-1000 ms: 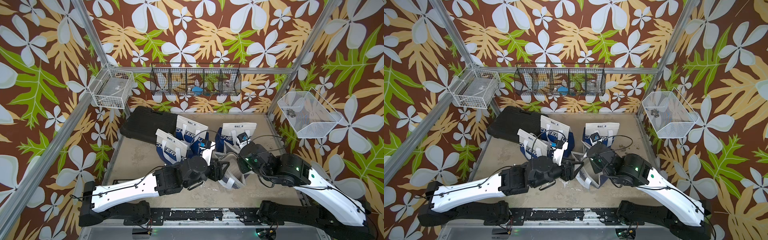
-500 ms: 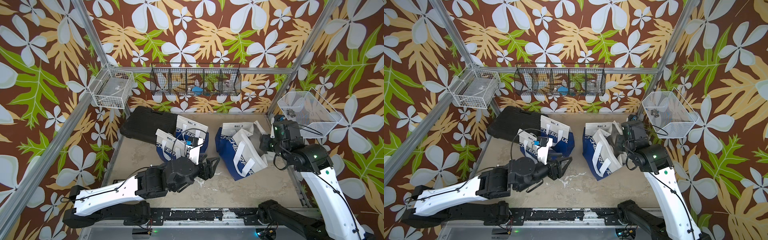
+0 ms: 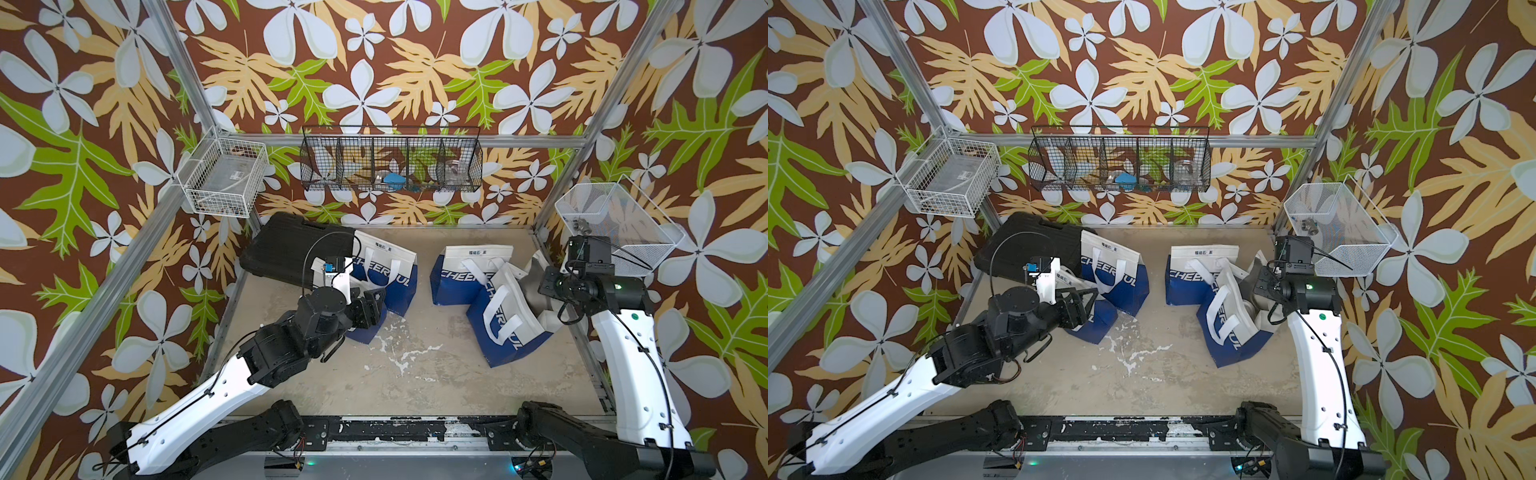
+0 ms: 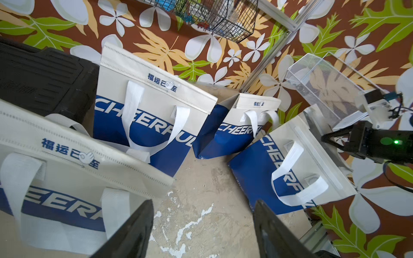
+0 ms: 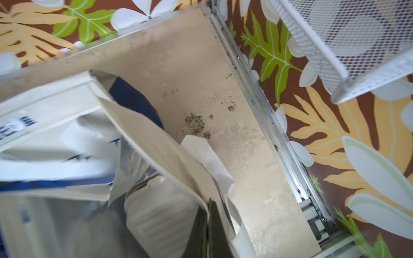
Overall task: Open the takeout bag
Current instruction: Place the takeout bag at the center of the board, then pick up the takeout bag at the center of the board.
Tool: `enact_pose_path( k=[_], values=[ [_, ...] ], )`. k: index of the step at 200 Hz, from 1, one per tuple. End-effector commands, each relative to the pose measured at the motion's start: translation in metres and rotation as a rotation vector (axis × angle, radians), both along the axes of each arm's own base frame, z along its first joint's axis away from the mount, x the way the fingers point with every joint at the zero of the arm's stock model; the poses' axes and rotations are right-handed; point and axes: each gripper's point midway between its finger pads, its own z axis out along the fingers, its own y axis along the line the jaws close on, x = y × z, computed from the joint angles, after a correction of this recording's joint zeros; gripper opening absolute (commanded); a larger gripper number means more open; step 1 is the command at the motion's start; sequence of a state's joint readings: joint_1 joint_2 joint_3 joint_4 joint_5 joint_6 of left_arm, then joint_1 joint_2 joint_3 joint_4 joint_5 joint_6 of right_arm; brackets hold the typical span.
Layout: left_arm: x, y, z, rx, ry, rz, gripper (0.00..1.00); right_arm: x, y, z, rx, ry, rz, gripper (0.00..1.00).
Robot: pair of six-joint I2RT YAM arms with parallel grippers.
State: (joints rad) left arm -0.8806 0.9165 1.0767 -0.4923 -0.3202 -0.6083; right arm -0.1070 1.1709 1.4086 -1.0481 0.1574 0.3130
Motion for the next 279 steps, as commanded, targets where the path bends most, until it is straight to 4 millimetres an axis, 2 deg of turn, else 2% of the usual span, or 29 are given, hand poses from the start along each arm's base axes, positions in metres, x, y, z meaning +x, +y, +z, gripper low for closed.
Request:
enact_pose_path(
  k=[1,15,29,40,52,72,91,107,115,126,144,162,174,184,215,236,252,279],
  values=[
    [0.005,0.002,-0.010,-0.002,0.024,-0.017,0.71,0.016,-0.004,0.014,-0.021,-0.059,0.010,0.00],
    [0.013,0.011,-0.008,-0.010,0.016,0.013,0.73,0.022,-0.001,0.012,-0.009,-0.056,0.029,0.01],
    [0.026,0.027,-0.006,-0.015,0.009,0.077,0.76,0.026,0.005,0.008,0.018,-0.055,0.054,0.19],
    [0.039,0.042,-0.004,-0.028,0.013,0.139,0.79,0.027,0.008,0.015,0.028,-0.083,0.067,0.34],
    [0.054,0.059,-0.006,-0.041,0.026,0.204,0.82,0.026,0.011,0.034,0.030,-0.137,0.080,0.54],
    [0.078,0.079,-0.015,-0.058,0.072,0.279,0.80,0.020,0.020,0.080,0.008,-0.243,0.114,0.63],
    [0.092,0.085,-0.024,-0.076,0.105,0.312,0.78,0.011,0.038,0.114,-0.039,-0.302,0.153,0.68],
    [0.094,0.093,-0.022,-0.065,0.093,0.354,0.77,0.004,0.069,0.135,-0.013,-0.359,0.251,0.72],
    [0.092,0.099,-0.016,-0.066,0.073,0.375,0.78,0.001,0.096,0.143,0.019,-0.401,0.345,0.72],
    [0.088,0.111,-0.007,-0.067,0.037,0.412,0.80,-0.006,0.146,0.149,0.061,-0.446,0.517,0.72],
    [0.089,0.138,-0.002,-0.089,0.036,0.474,0.80,-0.023,0.232,0.136,0.088,-0.474,0.792,0.73],
    [0.091,0.160,-0.015,-0.181,0.091,0.493,0.70,-0.033,0.308,0.107,0.048,-0.444,0.989,0.75],
    [0.087,0.161,-0.020,-0.220,0.104,0.478,0.66,-0.030,0.348,0.088,0.032,-0.406,1.065,0.74],
    [0.084,0.162,-0.022,-0.222,0.102,0.480,0.63,-0.021,0.371,0.078,0.034,-0.398,1.096,0.74],
    [0.078,0.167,-0.037,-0.224,0.112,0.495,0.59,0.008,0.435,0.069,0.046,-0.405,1.186,0.75],
    [0.073,0.172,-0.050,-0.247,0.122,0.507,0.55,0.025,0.469,0.048,0.036,-0.351,1.225,0.70],
    [0.071,0.179,-0.056,-0.254,0.132,0.520,0.55,0.029,0.487,0.030,0.052,-0.305,1.260,0.65],
    [0.073,0.179,-0.059,-0.279,0.146,0.510,0.53,0.024,0.498,0.005,0.068,-0.252,1.292,0.63]
  ],
)
